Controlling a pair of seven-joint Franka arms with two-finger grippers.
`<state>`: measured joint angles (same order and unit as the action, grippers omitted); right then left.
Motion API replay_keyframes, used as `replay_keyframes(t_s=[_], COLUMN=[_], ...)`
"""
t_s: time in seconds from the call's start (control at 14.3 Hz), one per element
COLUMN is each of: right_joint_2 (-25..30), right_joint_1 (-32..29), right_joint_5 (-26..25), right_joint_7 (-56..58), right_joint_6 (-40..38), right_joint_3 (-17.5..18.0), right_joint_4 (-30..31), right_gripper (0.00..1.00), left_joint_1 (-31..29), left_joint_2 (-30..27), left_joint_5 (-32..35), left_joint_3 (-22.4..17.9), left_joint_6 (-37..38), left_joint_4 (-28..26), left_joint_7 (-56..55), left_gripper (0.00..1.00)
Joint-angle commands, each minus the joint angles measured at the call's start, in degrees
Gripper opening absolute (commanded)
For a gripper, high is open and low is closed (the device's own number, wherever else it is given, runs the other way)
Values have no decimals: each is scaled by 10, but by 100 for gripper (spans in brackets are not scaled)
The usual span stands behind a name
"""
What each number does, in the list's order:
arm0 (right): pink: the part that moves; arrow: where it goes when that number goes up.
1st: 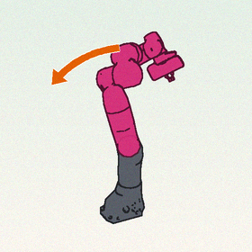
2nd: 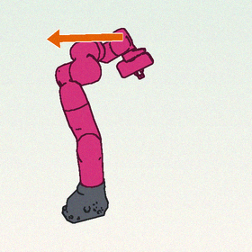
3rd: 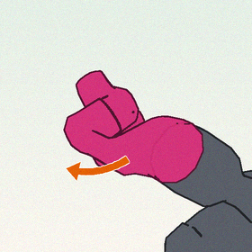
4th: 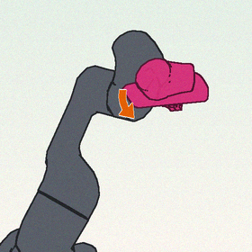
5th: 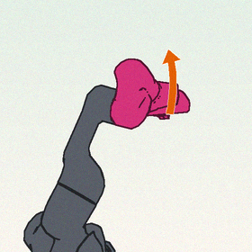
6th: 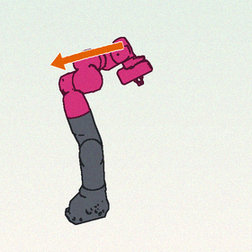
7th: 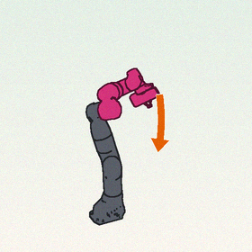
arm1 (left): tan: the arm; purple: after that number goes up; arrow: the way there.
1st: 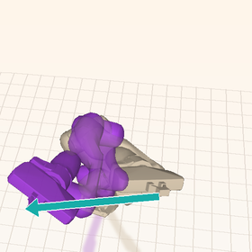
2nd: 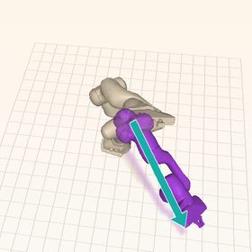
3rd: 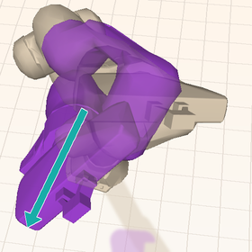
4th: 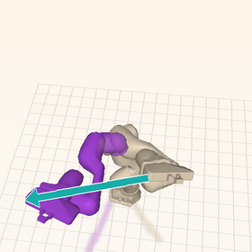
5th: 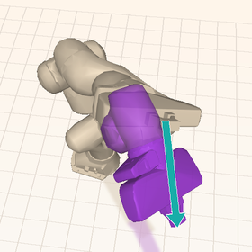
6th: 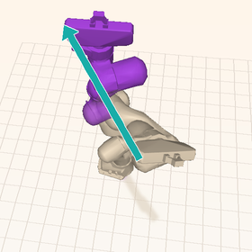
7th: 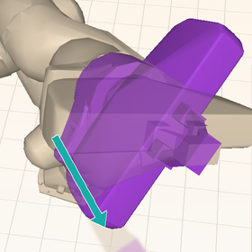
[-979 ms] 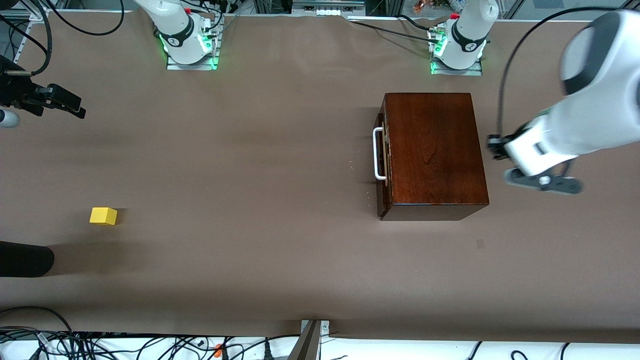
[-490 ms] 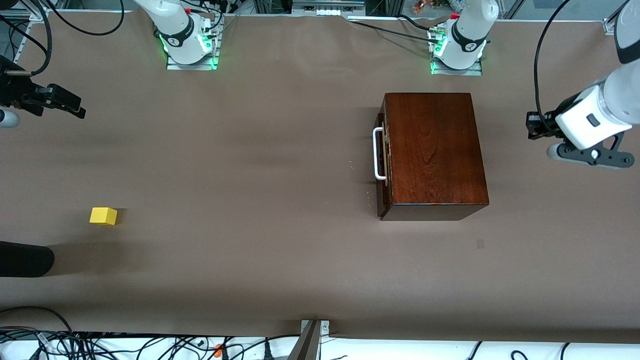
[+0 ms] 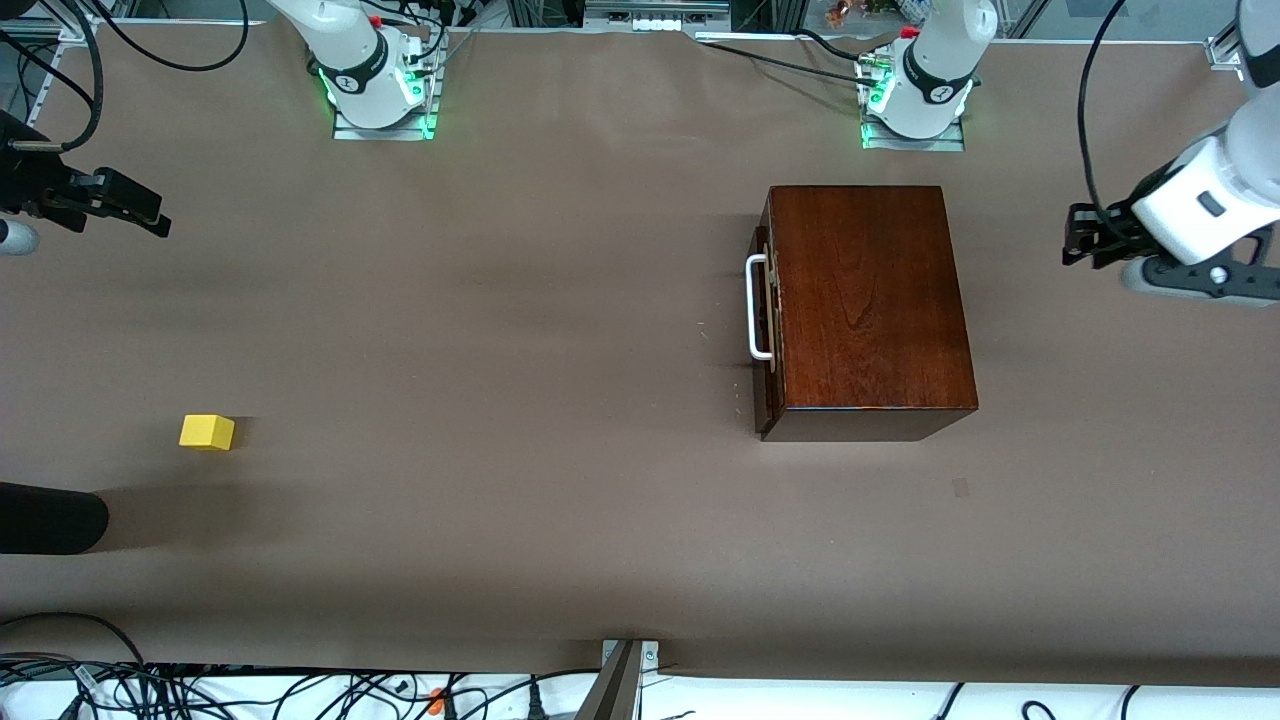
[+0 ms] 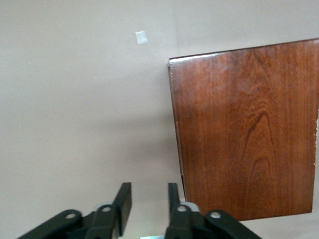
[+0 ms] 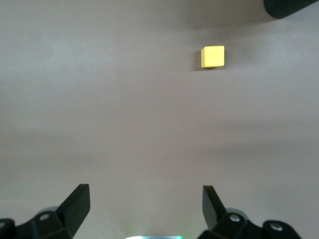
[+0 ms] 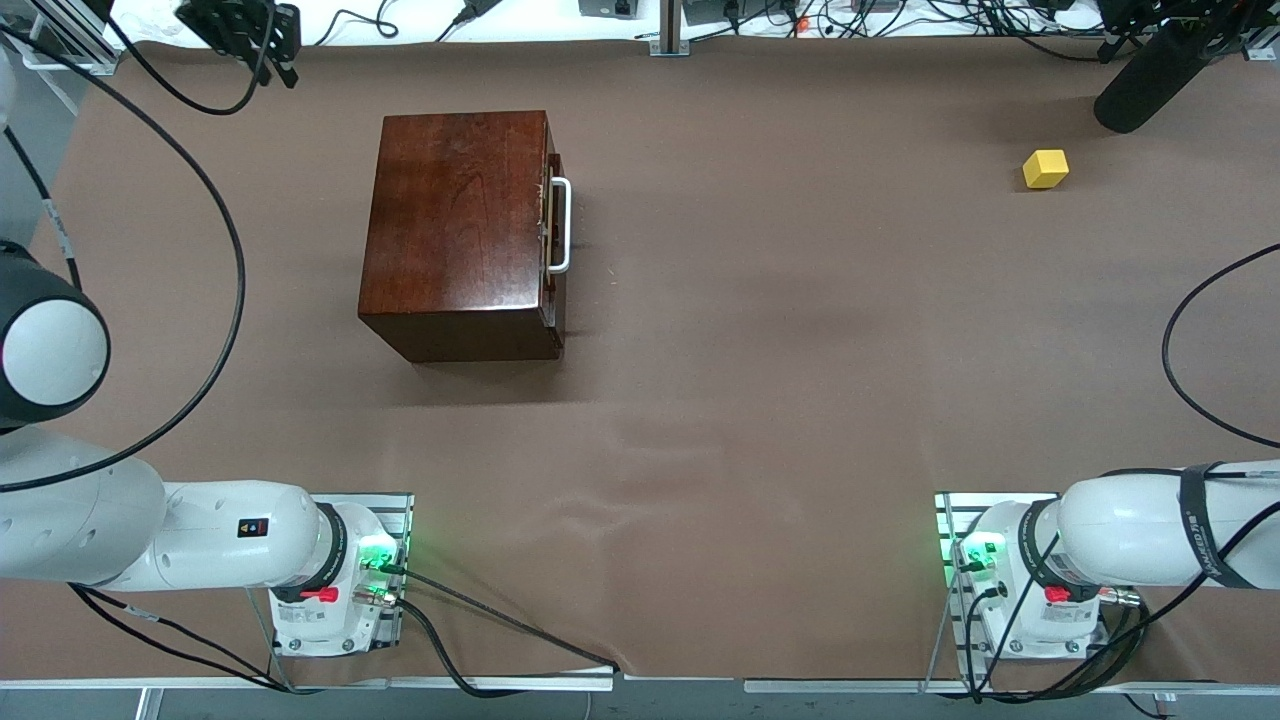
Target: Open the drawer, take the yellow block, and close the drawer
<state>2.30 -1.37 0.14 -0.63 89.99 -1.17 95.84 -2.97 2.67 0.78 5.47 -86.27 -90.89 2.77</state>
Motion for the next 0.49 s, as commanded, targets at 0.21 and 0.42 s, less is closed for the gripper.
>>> replay_keyframes(t_s=[0.21, 0.42], right_joint_2=[-3, -3], right_joint_1=[-6, -6], right_joint_5=[0, 0], right_joint_7=[-7, -7], right_joint_6=[-7, -7], right_joint_3=[4, 4], right_joint_4=[-13, -14], right_gripper=[100, 100], left_joint_1=[14, 9], left_joint_2=[-82, -73], left_joint_5=[-3, -10], left_joint_3=[-38, -38], left_joint_6=[-110, -79], left_joint_4=[-113, -94], left_joint_7=[11, 10], left_gripper=[100, 100])
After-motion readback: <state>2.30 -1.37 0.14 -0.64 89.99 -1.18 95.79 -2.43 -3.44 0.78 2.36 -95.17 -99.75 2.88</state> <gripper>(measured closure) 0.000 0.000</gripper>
